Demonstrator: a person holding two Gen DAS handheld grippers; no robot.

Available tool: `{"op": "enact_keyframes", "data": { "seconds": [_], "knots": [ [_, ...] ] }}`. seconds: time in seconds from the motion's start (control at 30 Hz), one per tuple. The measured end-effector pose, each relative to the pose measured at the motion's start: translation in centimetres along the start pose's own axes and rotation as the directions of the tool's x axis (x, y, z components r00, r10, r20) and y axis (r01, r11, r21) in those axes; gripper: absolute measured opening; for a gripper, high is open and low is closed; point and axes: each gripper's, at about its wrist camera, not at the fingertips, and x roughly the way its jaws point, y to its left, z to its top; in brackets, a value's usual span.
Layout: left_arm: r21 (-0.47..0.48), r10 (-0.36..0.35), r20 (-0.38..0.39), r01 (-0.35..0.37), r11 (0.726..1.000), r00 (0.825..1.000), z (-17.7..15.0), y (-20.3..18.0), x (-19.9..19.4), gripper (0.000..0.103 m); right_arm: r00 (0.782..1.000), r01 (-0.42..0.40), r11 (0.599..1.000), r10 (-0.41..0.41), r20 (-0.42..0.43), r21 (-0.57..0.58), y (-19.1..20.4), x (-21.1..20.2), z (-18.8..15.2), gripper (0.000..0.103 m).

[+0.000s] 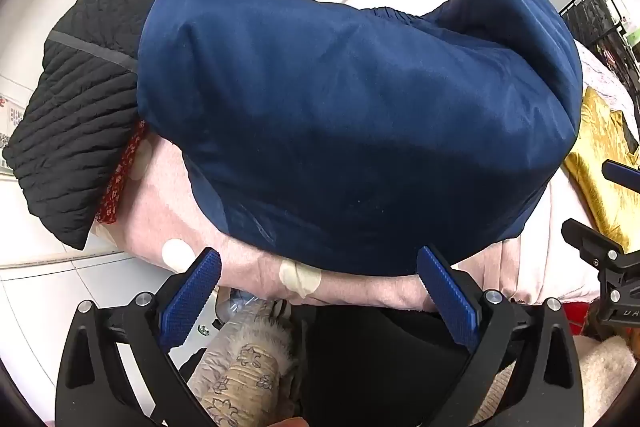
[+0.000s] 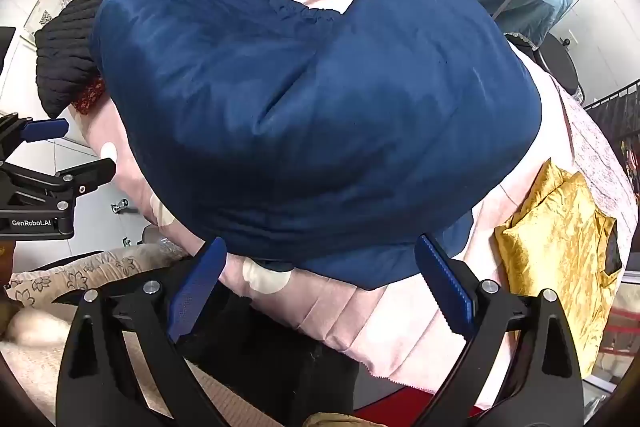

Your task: Fold large clothes

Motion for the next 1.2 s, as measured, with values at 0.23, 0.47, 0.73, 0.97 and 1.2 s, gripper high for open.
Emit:
{"op": "enact_keyframes", "data": {
  "seconds": [0.23,0.47,0.73,0.97,1.2],
  "knots": [
    [0.006,-0.003,0.008,0.003,1.0,1.0,-0.1,-0.1,0.0,0.096,1.0,0.004,1.0,-0.004,0.008,-0.011,0.1,-0.1,-0.1,0.094],
    [0.005,0.001,-0.01,-0.001,1.0,1.0,-0.7,0.0,0.3,0.096,1.0,0.005,1.0,-0.005,-0.006,-0.009,0.3,0.0,-0.4,0.094],
    [0.001,0.002,-0.011,-0.002,1.0,1.0,-0.6,0.0,0.3,0.096,1.0,0.003,1.0,-0.003,-0.008,-0.006,0.0,0.4,-0.6,0.094],
    [-0.001,0.001,-0.013,-0.001,1.0,1.0,-0.7,0.2,0.4,0.096,1.0,0.005,1.0,-0.005,-0.013,-0.005,0.0,0.5,-0.7,0.094],
    [-0.001,0.002,-0.013,-0.002,1.0,1.0,-0.7,0.2,0.4,0.096,1.0,0.006,1.0,-0.006,-0.017,-0.003,0.0,0.5,-0.7,0.094]
  ]
}}
